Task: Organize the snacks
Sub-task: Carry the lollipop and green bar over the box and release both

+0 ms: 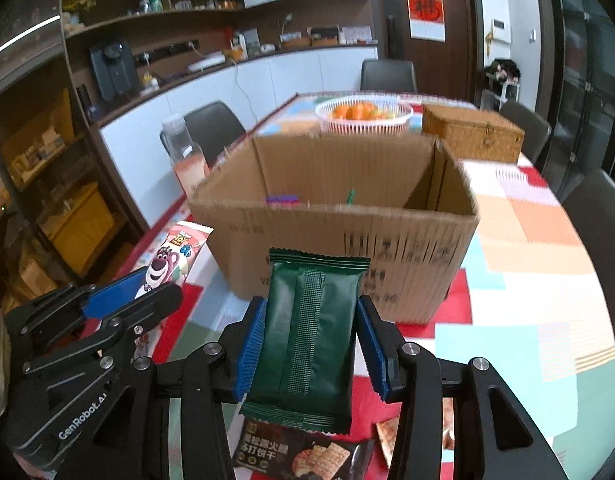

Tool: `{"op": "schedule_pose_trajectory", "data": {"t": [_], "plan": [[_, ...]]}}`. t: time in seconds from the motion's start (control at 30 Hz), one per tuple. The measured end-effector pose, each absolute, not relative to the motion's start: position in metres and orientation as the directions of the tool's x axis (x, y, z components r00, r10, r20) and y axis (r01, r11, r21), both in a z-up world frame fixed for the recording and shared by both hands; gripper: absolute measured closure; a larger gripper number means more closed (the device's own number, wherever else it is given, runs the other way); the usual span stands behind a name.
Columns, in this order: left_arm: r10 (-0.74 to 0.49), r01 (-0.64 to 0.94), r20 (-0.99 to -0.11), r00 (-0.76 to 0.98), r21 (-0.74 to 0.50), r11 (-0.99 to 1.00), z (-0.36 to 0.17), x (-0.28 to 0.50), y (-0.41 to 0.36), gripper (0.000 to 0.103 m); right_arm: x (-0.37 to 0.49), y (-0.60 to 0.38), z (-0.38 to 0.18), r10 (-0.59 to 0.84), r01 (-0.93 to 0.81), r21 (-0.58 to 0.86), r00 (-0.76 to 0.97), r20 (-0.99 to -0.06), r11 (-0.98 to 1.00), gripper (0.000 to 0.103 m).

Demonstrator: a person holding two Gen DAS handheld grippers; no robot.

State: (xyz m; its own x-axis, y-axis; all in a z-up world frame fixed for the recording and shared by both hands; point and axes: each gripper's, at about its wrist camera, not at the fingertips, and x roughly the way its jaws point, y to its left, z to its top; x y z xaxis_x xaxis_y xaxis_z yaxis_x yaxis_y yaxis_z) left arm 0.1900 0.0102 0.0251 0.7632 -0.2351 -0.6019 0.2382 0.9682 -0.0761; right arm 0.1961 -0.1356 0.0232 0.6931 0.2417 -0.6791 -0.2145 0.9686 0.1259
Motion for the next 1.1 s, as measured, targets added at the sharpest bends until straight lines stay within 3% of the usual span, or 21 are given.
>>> {"op": "schedule_pose_trajectory", "data": {"t": [0.47, 1.1], "plan": [[-0.257, 0.269, -0.508, 0.822, -0.051, 0.962, 0.069, 0.204, -0.006, 0.077, 0.2, -0.149, 0.061, 0.246, -0.204, 0.138, 0.775, -0.583, 0.969, 0.057], [-0.267, 0.255, -0.531, 0.804, -0.098, 0.962, 0.08, 0.261, -0.015, 0.077, 0.251, -0.156, 0.08, 0.217, -0.191, 0.107, 0.798, -0.563, 0.976, 0.057]]}}
